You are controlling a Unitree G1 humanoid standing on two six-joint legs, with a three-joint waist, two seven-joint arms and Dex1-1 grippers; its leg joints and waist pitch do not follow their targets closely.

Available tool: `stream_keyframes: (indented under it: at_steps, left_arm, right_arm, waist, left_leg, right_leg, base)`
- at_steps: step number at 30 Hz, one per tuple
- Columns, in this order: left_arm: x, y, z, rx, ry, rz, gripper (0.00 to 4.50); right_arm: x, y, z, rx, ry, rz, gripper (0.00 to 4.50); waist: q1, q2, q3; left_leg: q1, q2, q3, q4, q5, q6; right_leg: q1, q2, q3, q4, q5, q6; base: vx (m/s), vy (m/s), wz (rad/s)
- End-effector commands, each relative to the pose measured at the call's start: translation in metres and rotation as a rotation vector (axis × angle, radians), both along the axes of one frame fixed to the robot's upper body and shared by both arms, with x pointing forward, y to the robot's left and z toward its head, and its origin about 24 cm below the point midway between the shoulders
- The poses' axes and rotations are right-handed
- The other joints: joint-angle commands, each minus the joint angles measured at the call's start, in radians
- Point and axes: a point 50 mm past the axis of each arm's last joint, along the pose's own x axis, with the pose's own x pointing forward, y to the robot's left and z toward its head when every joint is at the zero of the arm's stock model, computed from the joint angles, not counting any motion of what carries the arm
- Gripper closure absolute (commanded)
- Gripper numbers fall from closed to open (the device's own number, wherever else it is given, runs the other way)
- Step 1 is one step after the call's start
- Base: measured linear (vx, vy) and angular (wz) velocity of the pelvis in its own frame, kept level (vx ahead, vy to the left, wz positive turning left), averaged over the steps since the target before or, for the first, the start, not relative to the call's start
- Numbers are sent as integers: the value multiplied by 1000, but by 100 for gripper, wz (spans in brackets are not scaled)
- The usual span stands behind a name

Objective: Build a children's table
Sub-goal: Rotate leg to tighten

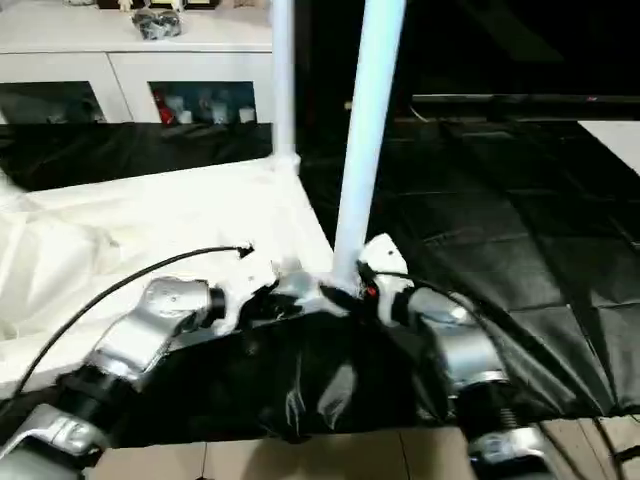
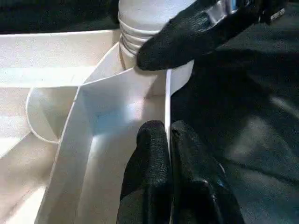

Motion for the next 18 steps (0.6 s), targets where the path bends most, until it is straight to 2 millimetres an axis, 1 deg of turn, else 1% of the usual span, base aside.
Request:
stream_keyframes:
  at_steps: [1,2,3,4,5,7,8,9,10,11,13,14,15,16,17,18]
  left_arm:
    - [3,-15,-3,-60,-5,104,450]
    - [4,-27,-1,-85,-11,124,450]
    - [4,-27,-1,-85,-11,124,450]
    - [3,-34,-1,-93,-14,111,450]
    - [1,-39,-1,-94,-10,79,450]
    - [-1,-43,-2,-88,-7,48,450]
    - [-1,-41,-2,-84,-7,40,450]
    - [-1,-41,-3,-84,-6,38,450]
    - [-1,-37,-3,-76,-8,27,450]
    - [-1,-36,-4,-75,-8,26,450]
    - [-2,-30,-4,-63,-11,-9,450]
    - [-2,-27,-5,-58,-12,-12,450]
    - [-2,-24,-4,-55,-14,-23,450]
    - [-3,-20,-5,-47,-8,-42,450]
    - [-5,-16,-5,-38,-7,-73,450]
    - [-7,-13,-5,-32,-4,-98,450]
  right_arm:
    - [-1,16,-10,-5,30,-78,174]
    - [0,28,-11,9,25,-122,174]
    - [0,28,-11,9,25,-122,174]
    - [0,35,-11,16,24,-134,174]
    - [0,43,-8,34,12,-104,174]
    - [0,49,0,71,-24,-44,174]
    - [-1,49,1,77,-26,-32,139]
    - [-1,49,2,79,-27,-28,119]
    - [-1,44,5,70,-39,-11,119]
    - [-1,43,5,68,-42,-9,105]
    - [-2,33,8,54,-48,5,87]
    - [-2,29,9,49,-49,9,78]
    - [-3,25,10,41,-49,31,74]
    - [-5,19,11,18,-48,67,70]
    - [-7,13,13,-8,-51,105,52]
    - [-9,9,14,-26,-53,135,52]
  waist:
    - [5,-22,-52]
    - [5,-23,-54]
    - [5,-21,-55]
    - [6,-22,-57]
    - [7,-22,-58]
    - [7,-21,-58]
    - [8,-21,-58]
    - [9,-22,-58]
    - [10,-23,-57]
    - [10,-23,-57]
    - [14,-26,-59]
    - [18,-25,-60]
    - [22,-25,-60]
    - [22,-26,-60]
    - [28,-27,-62]
    - [28,-27,-62]
  left_leg:
    - [14,30,-28,-80,-374,-7]
    - [13,30,-29,-80,-374,-8]
    - [15,32,-28,-82,-375,-9]
    - [14,32,-28,-82,-371,-8]
    - [11,33,-28,-85,-358,-2]
    - [9,33,-25,-86,-353,6]
    - [10,33,-24,-85,-353,7]
    - [10,32,-23,-84,-353,11]
    - [10,32,-23,-84,-349,13]
    - [9,32,-23,-84,-348,15]
    - [9,32,-21,-82,-331,22]
    - [8,33,-21,-82,-312,28]
    - [9,33,-19,-81,-299,31]
    - [9,33,-19,-80,-296,34]
    - [7,33,-20,-80,-278,38]
    - [5,34,-18,-78,-264,46]
  right_leg:
    - [18,-48,26,-109,-531,-129]
    - [20,-49,25,-109,-527,-128]
    - [18,-48,26,-109,-504,-131]
    - [22,-48,25,-107,-489,-133]
    - [24,-48,26,-105,-452,-139]
    - [26,-46,28,-103,-404,-149]
    - [26,-46,28,-103,-400,-150]
    - [27,-47,29,-103,-397,-153]
    - [28,-47,29,-104,-401,-152]
    - [29,-48,29,-104,-403,-150]
    - [31,-49,31,-104,-396,-149]
    - [33,-50,31,-103,-380,-150]
    - [31,-49,31,-101,-359,-156]
    - [32,-49,31,-100,-354,-159]
    - [39,-49,30,-97,-337,-158]
    - [38,-50,30,-94,-313,-166]
  base:
    - [0,0,0]
    - [0,0,0]
    - [0,0,0]
    - [0,0,0]
    - [0,0,0]
    - [0,0,0]
    - [0,0,0]
    - [0,0,0]
    - [0,0,0]
    - [0,0,0]
    - [0,0,0]
    - [0,0,0]
    - [0,0,0]
    - [0,0,0]
    - [0,0,0]
    - [0,0,0]
